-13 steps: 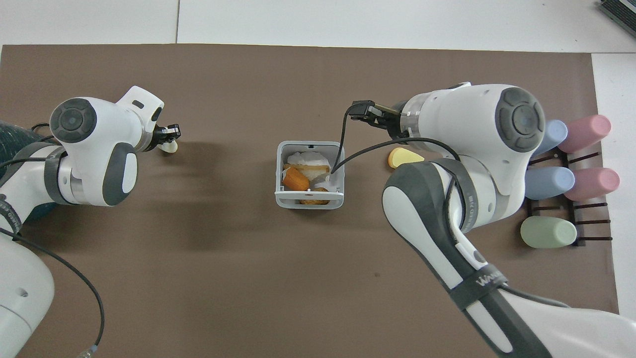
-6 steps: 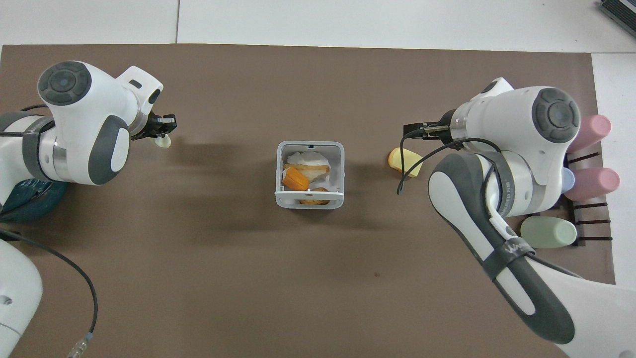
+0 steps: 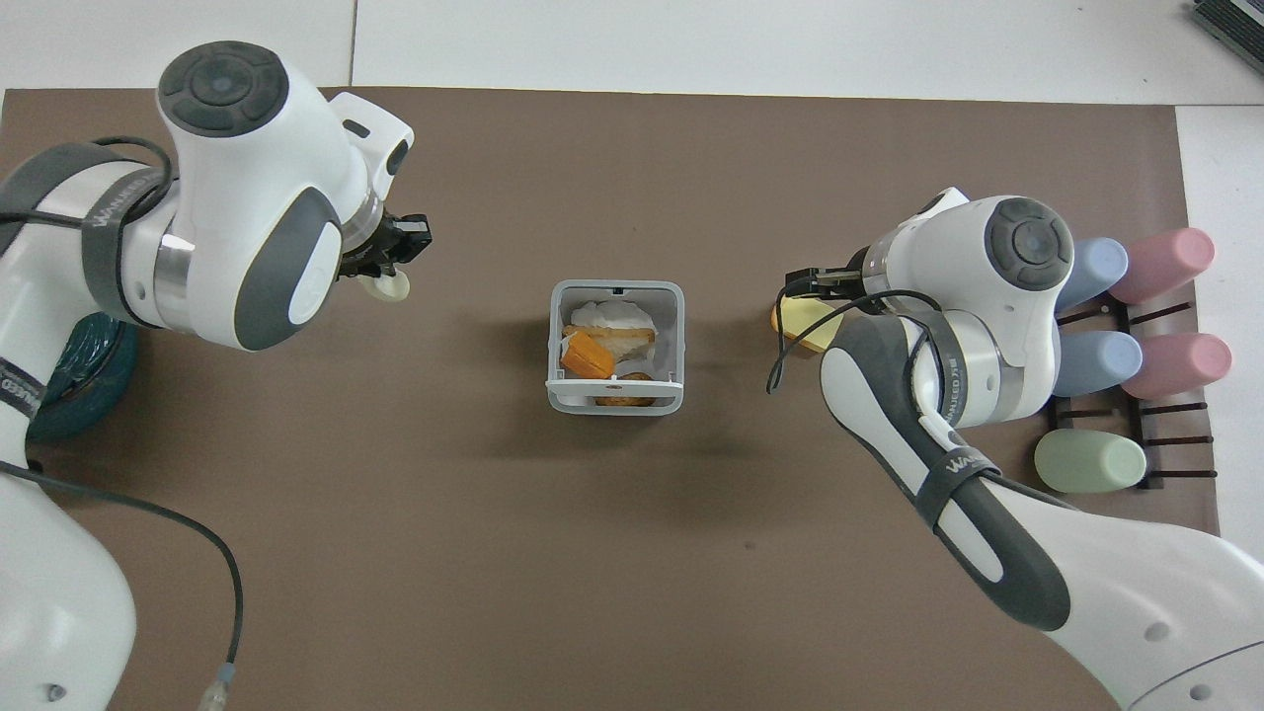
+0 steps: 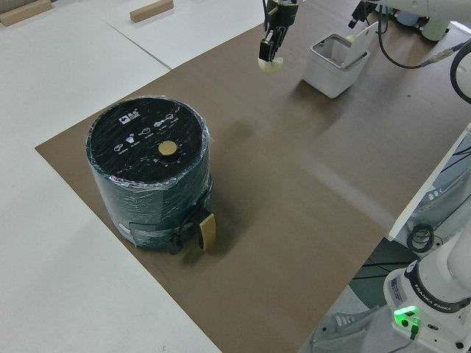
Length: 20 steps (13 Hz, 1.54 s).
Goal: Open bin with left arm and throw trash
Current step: 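Carry the cream piece over the bin and release it with the left gripper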
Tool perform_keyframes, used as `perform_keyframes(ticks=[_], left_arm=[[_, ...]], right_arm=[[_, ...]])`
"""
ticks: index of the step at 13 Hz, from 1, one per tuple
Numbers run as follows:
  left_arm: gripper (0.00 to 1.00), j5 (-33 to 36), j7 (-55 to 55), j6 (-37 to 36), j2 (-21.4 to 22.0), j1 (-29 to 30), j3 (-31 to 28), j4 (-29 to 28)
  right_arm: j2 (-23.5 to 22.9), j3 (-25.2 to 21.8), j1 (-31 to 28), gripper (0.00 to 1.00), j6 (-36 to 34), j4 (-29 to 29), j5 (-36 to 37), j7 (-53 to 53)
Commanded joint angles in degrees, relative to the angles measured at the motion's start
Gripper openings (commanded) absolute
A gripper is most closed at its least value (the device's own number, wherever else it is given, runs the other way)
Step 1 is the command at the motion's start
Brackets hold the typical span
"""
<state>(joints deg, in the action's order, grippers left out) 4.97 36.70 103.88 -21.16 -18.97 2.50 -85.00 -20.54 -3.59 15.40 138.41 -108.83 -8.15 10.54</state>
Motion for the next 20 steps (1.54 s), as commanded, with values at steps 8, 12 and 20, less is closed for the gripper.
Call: perform_keyframes(ticks=[8,12,20], left_arm=[[0.0,-5.9,31.8,10.2,-0.4,-14.0,0.1,0.5],[0.31,-5.9,33.4,12.4,0.1,-15.2,0.2,-2.0],[0.45,-5.5,31.6,4.4,-0.8,-12.2,-0.3,3.8]], right_arm=[[-3.8,0.7,1.1,0.94,1.0,-0.5,0.3,10.0],[-2.0,0.8,0.9,0.0,-3.8,-0.1,0.2,9.8],[0.8,0.6,-0.7,0.0,-8.7,3.4,0.2,10.2]])
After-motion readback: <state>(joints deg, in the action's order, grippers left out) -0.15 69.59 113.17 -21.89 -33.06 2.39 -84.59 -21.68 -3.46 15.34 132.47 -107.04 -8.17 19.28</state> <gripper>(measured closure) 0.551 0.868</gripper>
